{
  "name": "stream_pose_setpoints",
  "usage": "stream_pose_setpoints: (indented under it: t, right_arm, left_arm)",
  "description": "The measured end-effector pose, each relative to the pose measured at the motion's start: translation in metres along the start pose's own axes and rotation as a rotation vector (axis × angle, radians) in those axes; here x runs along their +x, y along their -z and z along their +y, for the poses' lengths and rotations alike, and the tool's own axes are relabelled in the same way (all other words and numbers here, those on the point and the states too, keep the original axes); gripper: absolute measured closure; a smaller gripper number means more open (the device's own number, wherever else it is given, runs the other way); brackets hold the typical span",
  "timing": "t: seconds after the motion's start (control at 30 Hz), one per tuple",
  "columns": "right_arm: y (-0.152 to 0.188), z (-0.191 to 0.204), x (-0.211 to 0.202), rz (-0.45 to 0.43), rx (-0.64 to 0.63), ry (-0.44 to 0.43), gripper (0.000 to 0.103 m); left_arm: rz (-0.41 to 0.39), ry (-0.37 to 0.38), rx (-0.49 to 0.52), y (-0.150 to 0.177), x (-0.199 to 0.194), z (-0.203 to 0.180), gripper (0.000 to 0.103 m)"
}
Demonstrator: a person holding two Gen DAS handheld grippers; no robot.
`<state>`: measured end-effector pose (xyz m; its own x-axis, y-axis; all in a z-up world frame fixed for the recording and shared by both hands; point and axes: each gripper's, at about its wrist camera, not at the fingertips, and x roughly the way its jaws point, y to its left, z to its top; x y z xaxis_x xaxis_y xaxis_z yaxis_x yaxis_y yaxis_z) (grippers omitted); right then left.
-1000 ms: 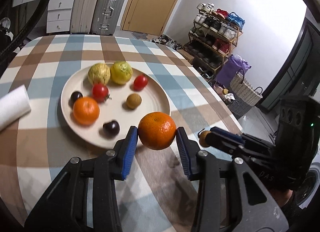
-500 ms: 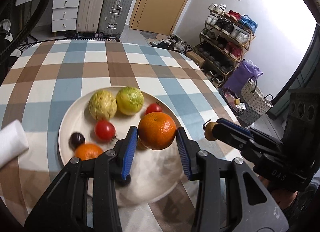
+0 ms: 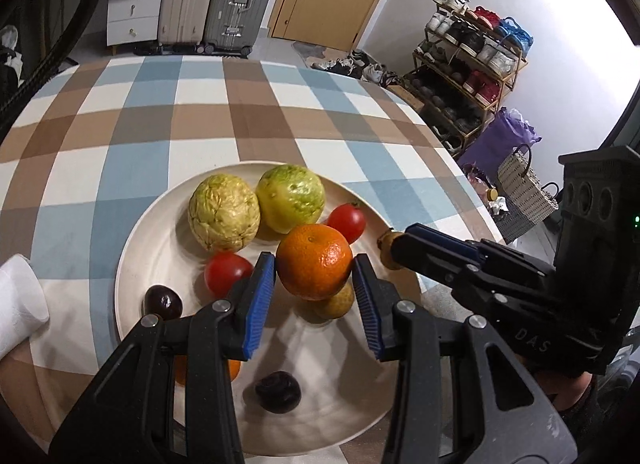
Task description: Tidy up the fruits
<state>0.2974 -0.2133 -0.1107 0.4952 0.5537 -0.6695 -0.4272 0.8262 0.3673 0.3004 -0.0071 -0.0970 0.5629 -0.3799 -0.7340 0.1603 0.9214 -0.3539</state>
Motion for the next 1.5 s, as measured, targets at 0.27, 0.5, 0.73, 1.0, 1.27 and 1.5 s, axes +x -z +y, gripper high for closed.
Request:
stream_pose_setpoints:
  t: [0.27, 0.5, 0.73, 1.0, 1.27, 1.5]
  right_arm:
    - [-0.001, 0.001, 0.011, 0.019, -0.005, 0.007, 0.079]
    - [0.0, 0.003, 0.014, 0.018, 0.0, 0.008, 0.066]
    - [0.003, 0.006, -0.014, -0.061, 0.019, 0.008, 0.051]
    - [0.01, 0.024, -0.065, -0.184, 0.002, 0.011, 0.037]
    - [0.018, 0.058, -0.121, -0.322, -0.056, 0.0, 0.01]
    - [0.029, 0.086, -0.16, -0.408, -0.104, 0.021, 0.0]
  left_arm:
    - [0.001, -0.003, -0.008, 0.001, 0.004, 0.005, 0.066]
    - [-0.007, -0.022, -0.001, 0.001, 0.002, 0.002, 0.064]
    - [-0.028, -0.024, -0.02, 0.006, -0.014, 0.002, 0.061]
    - [-0.146, -0.076, -0.009, 0.013, -0.065, -0.012, 0.032]
    - [-0.276, -0.154, 0.029, 0.024, -0.128, -0.03, 0.017]
    - [-0.388, -0.183, 0.052, 0.041, -0.182, -0.037, 0.001]
